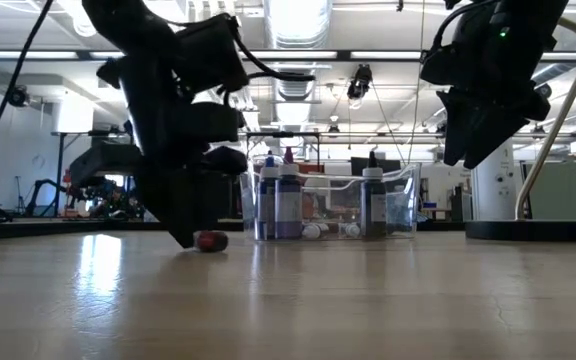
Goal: Pick & Place food coloring
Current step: Put the small red food coloring bottle into the transparent bin, then return to Home Position
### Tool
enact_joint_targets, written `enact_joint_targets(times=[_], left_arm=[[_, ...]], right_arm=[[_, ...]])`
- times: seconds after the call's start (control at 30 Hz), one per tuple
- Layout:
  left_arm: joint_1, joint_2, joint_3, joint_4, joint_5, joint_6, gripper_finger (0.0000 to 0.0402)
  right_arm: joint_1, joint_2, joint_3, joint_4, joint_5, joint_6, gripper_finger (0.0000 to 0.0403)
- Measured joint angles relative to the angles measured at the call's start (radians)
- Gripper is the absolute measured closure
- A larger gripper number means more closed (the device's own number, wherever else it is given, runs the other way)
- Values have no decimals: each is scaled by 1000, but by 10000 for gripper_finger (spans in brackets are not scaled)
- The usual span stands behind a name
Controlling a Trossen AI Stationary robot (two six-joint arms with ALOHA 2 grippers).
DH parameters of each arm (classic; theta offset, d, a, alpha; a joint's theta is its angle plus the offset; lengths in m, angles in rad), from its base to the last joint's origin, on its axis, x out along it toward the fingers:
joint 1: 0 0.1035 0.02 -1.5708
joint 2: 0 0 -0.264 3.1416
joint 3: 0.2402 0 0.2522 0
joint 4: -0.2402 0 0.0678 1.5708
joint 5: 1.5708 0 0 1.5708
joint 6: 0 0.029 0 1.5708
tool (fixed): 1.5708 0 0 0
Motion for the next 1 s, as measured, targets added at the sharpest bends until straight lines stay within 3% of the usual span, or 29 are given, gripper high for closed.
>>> enact_joint_targets(times=[0.17, 0.3, 0.37, 0.47, 0.53, 0.63, 0.73, 0.8, 0.9, 1.0], left_arm=[[3, -106, 6, -49, -105, -84, 369], [8, -225, 31, -81, -278, -105, 370], [26, -277, 48, -27, -349, -116, 370], [89, -321, 68, 137, -370, -174, 370], [153, -307, 87, 244, -353, -258, 370], [265, -234, 149, 281, -230, -419, 365], [319, -154, 232, 277, -119, -500, 334], [316, -117, 295, 262, -101, -484, 304], [293, -89, 395, 162, -260, -462, 262], [273, -89, 525, -65, -405, -461, 240]], right_arm=[[0, 0, 0, -3, 0, 0, 193], [0, 0, -2, -9, 1, 0, 193], [0, 0, -2, -7, 3, 0, 193], [0, 0, -3, -8, 14, 0, 193], [0, 0, -3, -8, 27, 1, 193], [-1, 0, -3, -7, 30, 4, 193], [0, 0, -3, -6, 29, 4, 193], [-1, 0, -3, -5, 29, 5, 193], [0, 0, -4, -1, 25, 25, 193], [0, 0, -4, 0, 22, 54, 193]])
